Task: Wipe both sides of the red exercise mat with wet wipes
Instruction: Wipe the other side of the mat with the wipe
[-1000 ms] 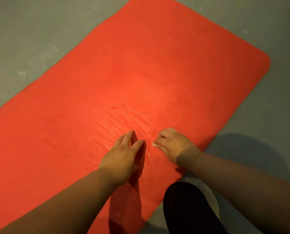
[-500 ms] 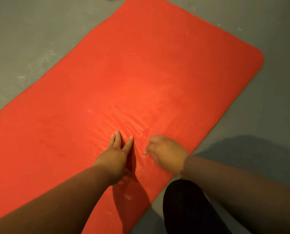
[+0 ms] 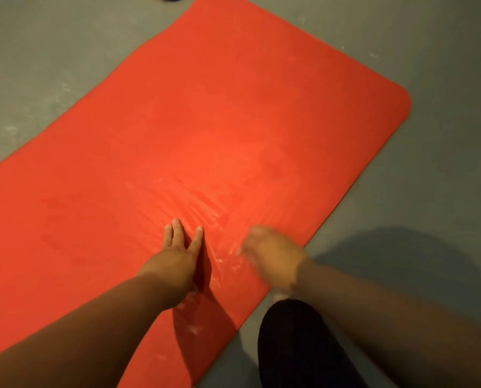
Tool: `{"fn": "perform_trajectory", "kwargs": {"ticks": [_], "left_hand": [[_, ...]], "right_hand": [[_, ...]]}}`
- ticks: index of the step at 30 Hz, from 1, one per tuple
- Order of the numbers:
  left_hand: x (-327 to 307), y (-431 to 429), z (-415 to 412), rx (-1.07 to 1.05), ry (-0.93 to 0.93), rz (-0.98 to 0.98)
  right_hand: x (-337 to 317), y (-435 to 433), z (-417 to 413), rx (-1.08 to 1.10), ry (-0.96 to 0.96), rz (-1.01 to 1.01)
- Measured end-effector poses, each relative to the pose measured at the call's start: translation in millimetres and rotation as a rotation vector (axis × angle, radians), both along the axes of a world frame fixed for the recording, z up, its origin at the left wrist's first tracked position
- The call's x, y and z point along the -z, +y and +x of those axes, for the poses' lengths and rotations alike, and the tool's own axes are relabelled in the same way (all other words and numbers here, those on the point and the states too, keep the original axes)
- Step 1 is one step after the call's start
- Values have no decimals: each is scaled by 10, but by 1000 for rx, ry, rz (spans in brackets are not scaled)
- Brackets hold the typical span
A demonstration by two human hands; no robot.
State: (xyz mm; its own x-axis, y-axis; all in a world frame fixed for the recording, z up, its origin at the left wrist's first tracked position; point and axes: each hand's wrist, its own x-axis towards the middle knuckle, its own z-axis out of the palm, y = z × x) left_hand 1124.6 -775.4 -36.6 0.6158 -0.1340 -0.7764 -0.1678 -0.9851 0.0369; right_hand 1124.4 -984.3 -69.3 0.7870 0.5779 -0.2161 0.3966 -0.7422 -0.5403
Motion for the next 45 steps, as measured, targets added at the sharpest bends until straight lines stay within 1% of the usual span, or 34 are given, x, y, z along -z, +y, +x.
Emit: {"fn": "perform_trajectory", "kwargs": {"ticks": [1, 3, 4, 5, 6, 7, 8, 11, 12, 13, 14, 15, 18, 20, 22, 24, 26, 27, 28, 29, 31, 32, 33, 34, 37, 38, 40, 41, 42, 43, 45], "left_hand": [[4, -7, 3, -4, -1, 0], [7, -13, 0, 0, -12, 3], [4, -17, -5, 1, -10, 7], [2, -25, -9, -2, -3, 11], [10, -34, -7, -3, -2, 12], [18, -38, 4, 1, -9, 12], [15, -39, 16, 6, -15, 13], [-1, -44, 25, 1, 4, 16], [-1, -50, 23, 0, 7, 18], [6, -53, 25, -2, 6, 18], [14, -57, 20, -9, 4, 17], [17, -56, 17, -17, 2, 16], [12, -59, 2, -14, 4, 23], [19, -64, -5, -19, 1, 31], [21, -72, 4, -25, -6, 35], [8, -70, 6, -33, -2, 38], [1, -74, 8, -41, -3, 39], [2, -82, 9, -44, -6, 38], [2, -81, 8, -47, -10, 40], [-2, -80, 9, -48, -12, 46], [-5, -92, 11, -52, -3, 53], [-7, -100, 11, -58, -1, 56], [-10, -107, 9, -62, -2, 61], [-15, -113, 7, -63, -5, 66], [-41, -129, 1, -71, 2, 74], [-43, -129, 5, -72, 1, 72], [-40, -110, 12, -68, -5, 62], [-36, -95, 11, -62, -6, 54], [-36, -85, 23, -57, -11, 42], [-22, -65, 7, -53, -12, 31], [-12, -53, 14, -43, -26, 24]], "right_hand": [[15, -185, 192, 118, -29, -20], [-5, -690, 627, 476, -136, -84], [-39, -896, 779, 632, -159, -99], [-37, -1014, 851, 695, -168, -138], [-36, -1026, 829, 674, -167, -185], [-26, -941, 728, 587, -156, -214], [-24, -788, 546, 484, -127, -201], [-14, -305, -161, 89, 53, -98], [-34, -220, -311, 2, 94, -57], [-16, -214, -344, -9, 100, -16], [1, -272, -274, 59, 68, 10], [37, -370, -133, 178, 25, -2], [35, -833, 387, 600, -108, -77], [-13, -1018, 545, 718, -156, -84], [-27, -916, 449, 686, -123, -108], [-51, -610, 98, 524, -43, -107], [-80, -357, -286, 331, -25, -24], [-75, -346, -385, 283, -25, 40], [-49, -404, -365, 295, -38, 69], [5, -498, -259, 370, -63, 77], [52, -789, 83, 620, -53, 45], [51, -940, 242, 706, -64, 35], [38, -1071, 365, 749, -87, 26], [30, -1137, 423, 744, -117, 18], [-55, -870, 176, 581, -132, -36], [-60, -696, -7, 482, -112, -12], [-24, -425, -368, 219, -94, 68], [31, -394, -469, 131, -65, 103], [92, -451, -434, 107, -65, 139], [137, -550, -322, 171, -70, 158], [138, -875, 121, 454, -96, 98]]}}
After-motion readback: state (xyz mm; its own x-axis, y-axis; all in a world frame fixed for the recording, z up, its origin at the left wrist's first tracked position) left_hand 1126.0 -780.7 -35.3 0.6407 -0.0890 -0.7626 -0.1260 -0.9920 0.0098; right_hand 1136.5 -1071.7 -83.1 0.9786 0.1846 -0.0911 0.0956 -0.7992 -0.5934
